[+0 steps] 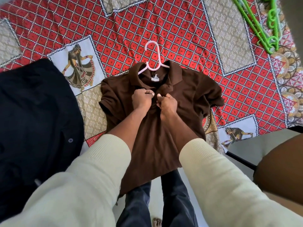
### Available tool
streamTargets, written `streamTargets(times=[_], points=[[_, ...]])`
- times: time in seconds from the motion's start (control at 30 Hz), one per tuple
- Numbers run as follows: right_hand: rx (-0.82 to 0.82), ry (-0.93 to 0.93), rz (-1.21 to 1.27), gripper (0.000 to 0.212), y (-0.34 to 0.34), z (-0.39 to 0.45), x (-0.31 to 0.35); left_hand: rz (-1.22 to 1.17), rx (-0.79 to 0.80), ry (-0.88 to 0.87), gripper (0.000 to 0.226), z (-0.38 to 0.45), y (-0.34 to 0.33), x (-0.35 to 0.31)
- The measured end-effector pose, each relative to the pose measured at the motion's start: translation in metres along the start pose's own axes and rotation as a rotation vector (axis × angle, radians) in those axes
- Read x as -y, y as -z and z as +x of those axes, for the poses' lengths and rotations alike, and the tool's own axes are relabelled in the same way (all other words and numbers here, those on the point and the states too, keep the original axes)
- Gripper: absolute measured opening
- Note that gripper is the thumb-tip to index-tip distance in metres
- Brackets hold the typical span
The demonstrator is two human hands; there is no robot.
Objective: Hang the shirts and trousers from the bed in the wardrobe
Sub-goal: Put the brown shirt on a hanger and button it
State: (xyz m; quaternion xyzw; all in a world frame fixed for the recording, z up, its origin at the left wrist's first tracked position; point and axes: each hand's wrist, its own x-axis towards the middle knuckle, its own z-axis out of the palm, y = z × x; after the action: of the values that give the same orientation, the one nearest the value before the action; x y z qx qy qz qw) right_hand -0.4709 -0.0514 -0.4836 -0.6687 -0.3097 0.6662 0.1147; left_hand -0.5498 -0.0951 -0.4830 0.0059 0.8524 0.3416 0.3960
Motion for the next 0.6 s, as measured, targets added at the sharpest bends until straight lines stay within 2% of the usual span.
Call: streamTargets(times=[0.1,0.2,0.33,0.47,0.6], points=[[0.034,-0.025,0.050,0.029,0.007,-0.002,0.000,-0.270,0.075,0.071,0.008,-0.010,0.004,0.000],[0.057,-0.035,0.083,0.032,0.008,-0.004,0.001,-0.366,0.085,0.106,0.008,-0.014,0.007,-0.001],[0.040,0.008,0.015,0.026,0.002,-0.006,0.006,-0.339,0.092,0.071,0.010,-0.016,0.009,-0.005],[0.047,0.001,-0.003,0.018,0.000,-0.007,0.005,-0.215,0.075,-0.018,0.009,-0.019,0.007,-0.006],[-0.028,0.030,-0.106,0.014,-0.001,-0.006,0.008,-0.099,0.099,-0.098,0.011,-0.016,0.006,-0.004]])
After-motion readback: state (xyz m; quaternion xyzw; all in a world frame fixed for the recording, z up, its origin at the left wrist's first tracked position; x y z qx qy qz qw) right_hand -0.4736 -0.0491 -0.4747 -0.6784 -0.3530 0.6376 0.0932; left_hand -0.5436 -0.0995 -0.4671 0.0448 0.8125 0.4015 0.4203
